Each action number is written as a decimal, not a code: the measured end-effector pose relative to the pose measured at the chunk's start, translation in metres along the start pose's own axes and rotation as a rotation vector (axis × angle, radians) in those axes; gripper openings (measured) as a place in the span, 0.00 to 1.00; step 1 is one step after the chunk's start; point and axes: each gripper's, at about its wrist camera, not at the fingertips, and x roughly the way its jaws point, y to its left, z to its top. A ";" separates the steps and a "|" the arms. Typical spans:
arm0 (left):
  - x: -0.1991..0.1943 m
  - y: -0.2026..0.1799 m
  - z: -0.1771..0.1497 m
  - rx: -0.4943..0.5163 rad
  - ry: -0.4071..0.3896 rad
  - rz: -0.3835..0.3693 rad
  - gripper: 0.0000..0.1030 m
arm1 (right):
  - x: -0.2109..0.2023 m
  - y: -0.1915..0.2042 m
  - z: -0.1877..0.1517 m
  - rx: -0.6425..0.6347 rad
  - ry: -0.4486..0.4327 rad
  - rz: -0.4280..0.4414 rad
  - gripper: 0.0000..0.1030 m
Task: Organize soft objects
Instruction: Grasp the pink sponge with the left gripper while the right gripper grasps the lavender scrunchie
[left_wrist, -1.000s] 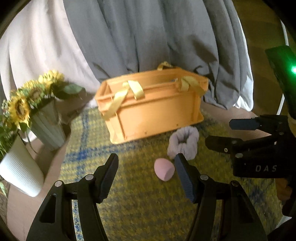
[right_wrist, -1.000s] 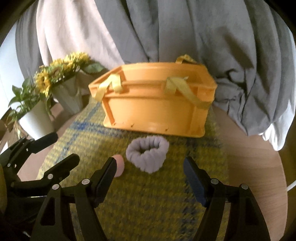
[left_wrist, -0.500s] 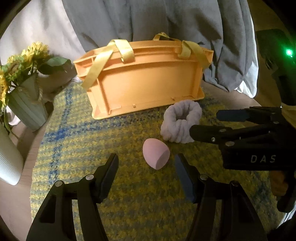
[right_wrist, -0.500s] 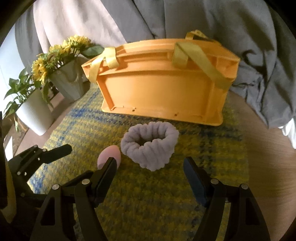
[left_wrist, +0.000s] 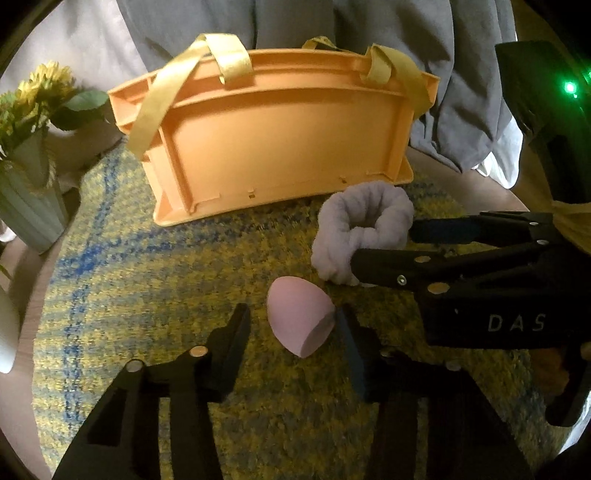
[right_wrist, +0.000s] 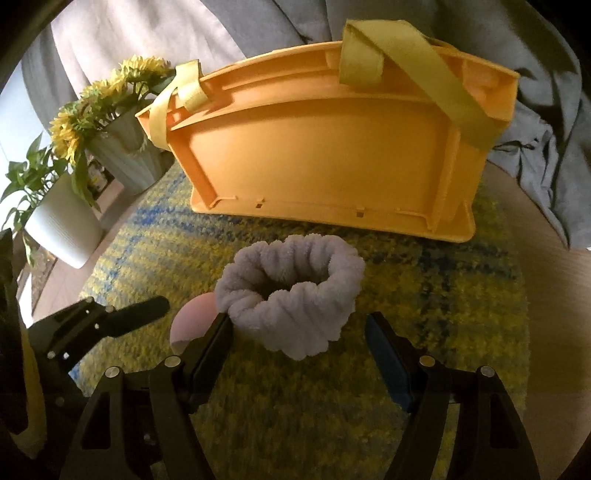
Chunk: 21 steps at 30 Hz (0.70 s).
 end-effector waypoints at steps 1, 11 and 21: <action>0.001 0.000 0.001 -0.004 0.003 -0.010 0.42 | 0.001 0.000 0.001 0.000 0.002 0.008 0.65; 0.000 0.001 0.002 -0.010 0.000 -0.033 0.33 | 0.006 0.005 0.004 -0.003 0.010 0.015 0.26; -0.026 0.014 0.007 -0.058 -0.065 -0.004 0.33 | -0.008 0.009 0.002 0.001 -0.014 -0.006 0.24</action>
